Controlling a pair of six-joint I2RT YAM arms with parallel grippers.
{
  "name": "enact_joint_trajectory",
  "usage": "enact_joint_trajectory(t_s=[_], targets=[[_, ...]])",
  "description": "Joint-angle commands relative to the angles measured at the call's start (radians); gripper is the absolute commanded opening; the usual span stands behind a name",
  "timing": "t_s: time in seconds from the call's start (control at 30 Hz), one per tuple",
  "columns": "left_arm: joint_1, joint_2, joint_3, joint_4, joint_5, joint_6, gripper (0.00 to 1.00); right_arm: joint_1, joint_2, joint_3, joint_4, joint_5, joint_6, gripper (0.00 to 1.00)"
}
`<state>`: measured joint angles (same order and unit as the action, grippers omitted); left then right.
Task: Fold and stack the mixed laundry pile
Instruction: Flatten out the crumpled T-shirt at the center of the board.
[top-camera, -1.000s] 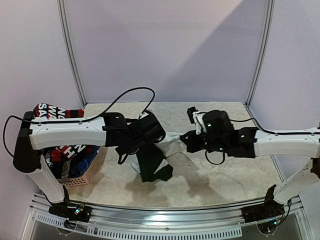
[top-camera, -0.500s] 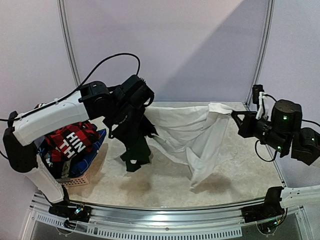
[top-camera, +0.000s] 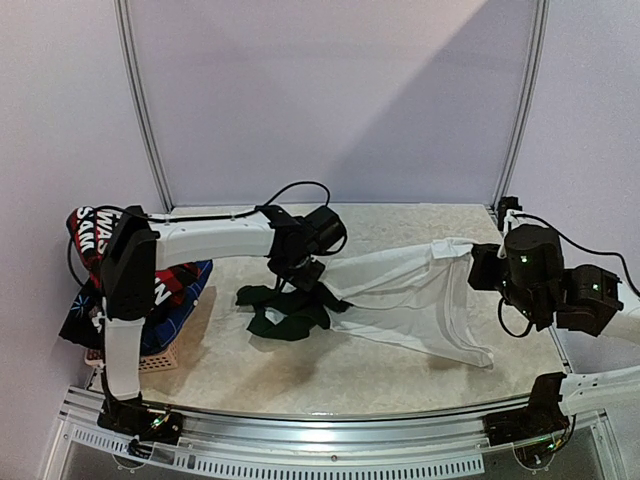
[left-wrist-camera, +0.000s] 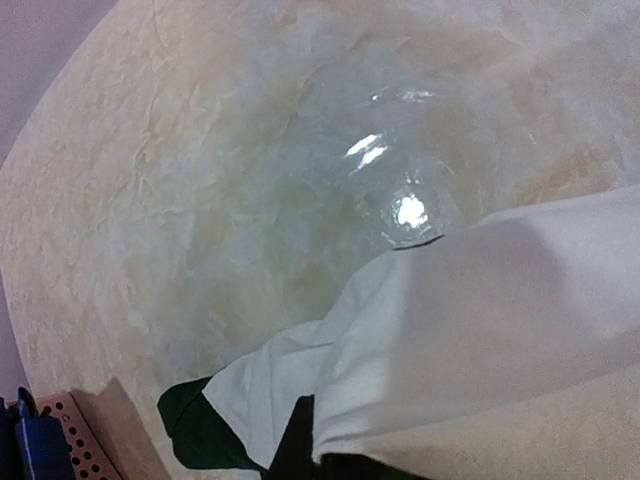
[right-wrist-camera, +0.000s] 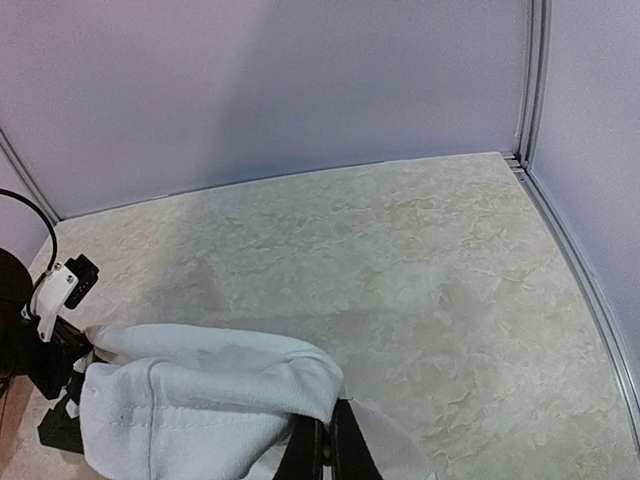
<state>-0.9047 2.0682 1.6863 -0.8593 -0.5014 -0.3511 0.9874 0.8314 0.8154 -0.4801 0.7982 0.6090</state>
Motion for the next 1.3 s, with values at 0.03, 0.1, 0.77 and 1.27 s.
enact_joint_trajectory(t_s=[0.03,0.1,0.77,1.27], targets=[[0.009,0.056,0.101,0.049,-0.058,0.018,0.00,-0.018,0.001,-0.002,-0.017,0.140,0.057,0.00],[0.009,0.046,0.102,0.073,-0.087,0.031,0.00,-0.025,-0.004,-0.002,-0.019,0.150,0.061,0.00],[-0.443,-0.410,0.299,-0.358,-0.446,0.023,0.00,-0.027,-0.352,0.137,-0.019,-0.324,-0.147,0.00],[-0.187,-0.394,0.098,-0.185,-0.127,0.036,0.00,-0.029,-0.214,0.131,-0.337,0.343,0.108,0.00]])
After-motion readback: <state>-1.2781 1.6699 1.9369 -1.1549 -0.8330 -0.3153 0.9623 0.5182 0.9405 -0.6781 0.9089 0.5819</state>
